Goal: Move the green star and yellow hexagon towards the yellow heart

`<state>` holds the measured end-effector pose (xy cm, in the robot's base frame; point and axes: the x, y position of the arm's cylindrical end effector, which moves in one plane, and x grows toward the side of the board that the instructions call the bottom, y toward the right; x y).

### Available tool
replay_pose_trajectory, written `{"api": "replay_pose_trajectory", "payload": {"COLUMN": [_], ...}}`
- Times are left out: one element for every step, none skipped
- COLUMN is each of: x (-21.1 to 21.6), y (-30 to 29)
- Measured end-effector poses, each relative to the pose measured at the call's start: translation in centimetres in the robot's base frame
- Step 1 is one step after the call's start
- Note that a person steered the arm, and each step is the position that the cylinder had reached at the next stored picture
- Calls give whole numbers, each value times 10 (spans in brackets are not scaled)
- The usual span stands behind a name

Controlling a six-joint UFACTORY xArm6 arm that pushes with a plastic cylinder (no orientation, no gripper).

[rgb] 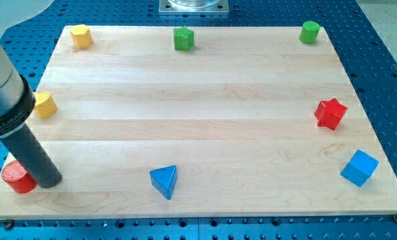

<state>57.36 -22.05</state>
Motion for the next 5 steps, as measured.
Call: {"api": "replay_pose_trajectory", "payload": {"x": [0,0,0,-33,-90], "y": [0,0,9,66,142]}}
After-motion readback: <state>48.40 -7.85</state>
